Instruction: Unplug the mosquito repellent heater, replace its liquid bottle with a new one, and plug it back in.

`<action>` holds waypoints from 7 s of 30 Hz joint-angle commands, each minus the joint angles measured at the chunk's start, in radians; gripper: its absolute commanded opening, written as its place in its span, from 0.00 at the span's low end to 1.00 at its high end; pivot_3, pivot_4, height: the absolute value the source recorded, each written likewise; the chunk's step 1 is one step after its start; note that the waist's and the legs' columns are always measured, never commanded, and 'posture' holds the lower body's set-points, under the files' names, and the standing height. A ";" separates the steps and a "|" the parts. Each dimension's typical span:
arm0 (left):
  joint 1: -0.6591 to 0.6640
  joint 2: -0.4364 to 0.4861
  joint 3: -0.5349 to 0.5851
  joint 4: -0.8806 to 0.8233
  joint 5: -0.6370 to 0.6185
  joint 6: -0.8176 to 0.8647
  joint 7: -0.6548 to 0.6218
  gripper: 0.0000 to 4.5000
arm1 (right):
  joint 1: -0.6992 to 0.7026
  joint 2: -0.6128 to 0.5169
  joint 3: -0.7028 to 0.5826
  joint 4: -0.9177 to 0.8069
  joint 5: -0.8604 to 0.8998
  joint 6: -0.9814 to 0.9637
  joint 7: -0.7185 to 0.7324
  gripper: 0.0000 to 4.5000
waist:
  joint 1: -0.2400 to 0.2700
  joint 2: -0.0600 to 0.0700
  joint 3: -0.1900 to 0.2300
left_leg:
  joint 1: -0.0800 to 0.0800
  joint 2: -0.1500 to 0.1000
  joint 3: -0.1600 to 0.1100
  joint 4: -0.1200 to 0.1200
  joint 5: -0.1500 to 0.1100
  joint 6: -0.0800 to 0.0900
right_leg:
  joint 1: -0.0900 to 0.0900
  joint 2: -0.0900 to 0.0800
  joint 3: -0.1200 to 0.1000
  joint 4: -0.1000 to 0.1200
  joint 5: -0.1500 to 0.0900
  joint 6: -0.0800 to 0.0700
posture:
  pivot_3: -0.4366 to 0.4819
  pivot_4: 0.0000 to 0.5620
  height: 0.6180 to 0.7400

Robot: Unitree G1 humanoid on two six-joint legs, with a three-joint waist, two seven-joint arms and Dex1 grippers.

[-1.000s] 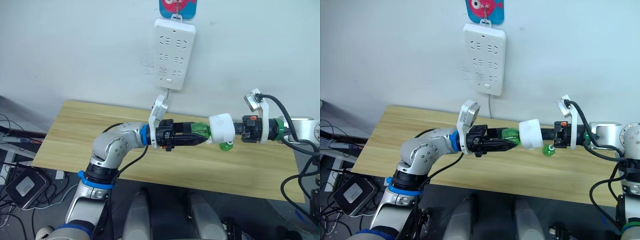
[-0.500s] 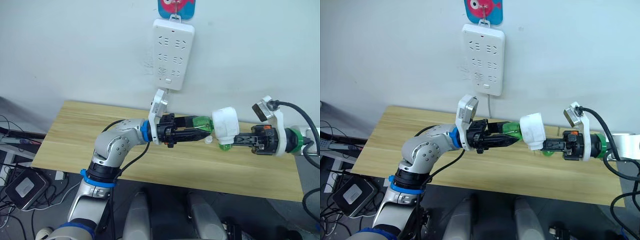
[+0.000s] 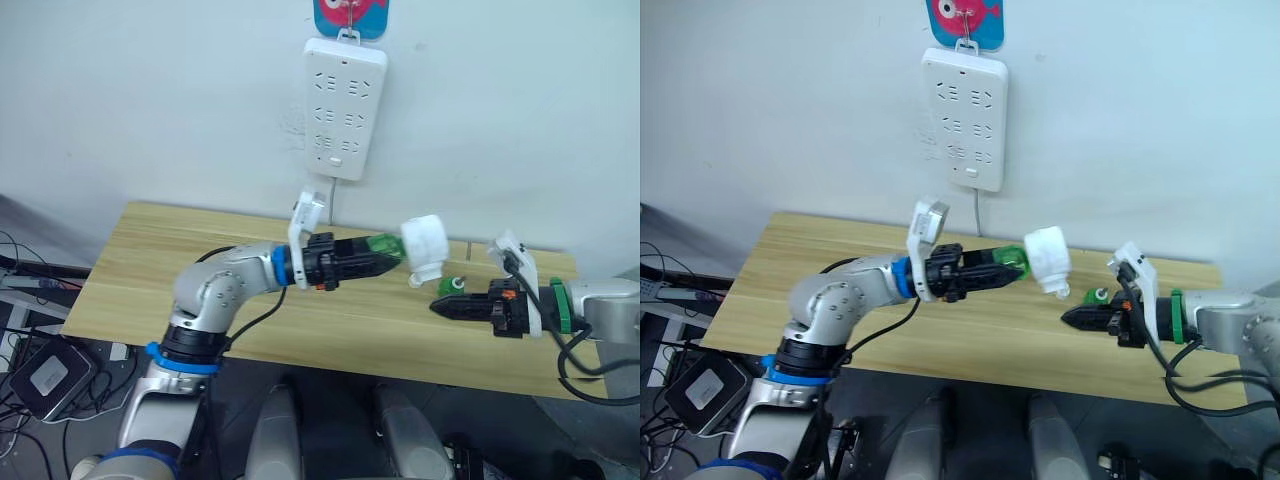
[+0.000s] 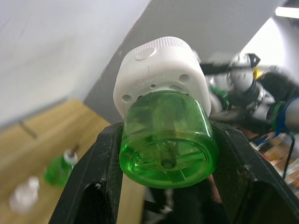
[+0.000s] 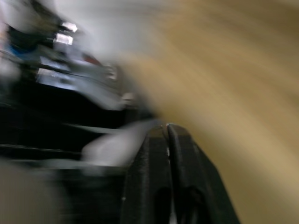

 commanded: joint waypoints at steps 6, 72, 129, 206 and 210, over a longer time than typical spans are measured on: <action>-0.068 0.172 0.109 0.145 -0.178 0.349 -0.098 0.50 | -0.096 0.190 0.041 0.348 -0.696 -1.217 0.282 0.77 | -0.007 0.000 -0.001 | 0.004 0.000 0.001 0.000 0.000 0.000 | 0.003 0.000 0.000 0.000 0.000 0.000 | 0.41 0.45 1.00; 0.153 0.241 -0.192 0.016 1.082 -1.469 0.160 1.00 | -0.346 0.496 0.002 0.149 0.160 0.260 -0.597 0.68 | 0.024 -0.001 -0.007 | 0.005 0.001 0.000 -0.001 0.006 -0.008 | 0.000 -0.001 0.000 0.012 0.004 -0.011 | 0.44 0.48 1.00; 0.126 -0.281 -0.109 -0.024 0.663 -0.747 0.262 0.50 | -0.154 0.731 -0.133 -0.305 0.127 0.231 -0.877 1.00 | -0.015 -0.001 -0.009 | 0.003 0.001 -0.002 -0.001 0.005 -0.007 | -0.001 0.000 -0.002 0.013 0.005 -0.010 | 0.34 0.47 1.00; -0.404 0.000 0.042 0.724 0.648 -1.059 -0.080 1.00 | -0.265 0.873 -0.223 -0.226 -0.085 0.079 -0.779 0.70 | -0.013 -0.004 -0.027 | 0.003 0.001 -0.002 -0.002 0.005 -0.007 | -0.001 0.001 -0.003 0.009 0.006 -0.009 | 0.36 0.45 1.00; -0.442 -0.005 0.042 0.773 0.641 -1.042 -0.148 1.00 | -0.261 0.872 -0.226 -0.234 -0.077 0.081 -0.781 0.70 | -0.015 -0.004 -0.027 | 0.002 0.000 -0.002 -0.002 0.005 -0.007 | 0.000 0.001 -0.003 0.009 0.006 -0.009 | 0.35 0.44 1.00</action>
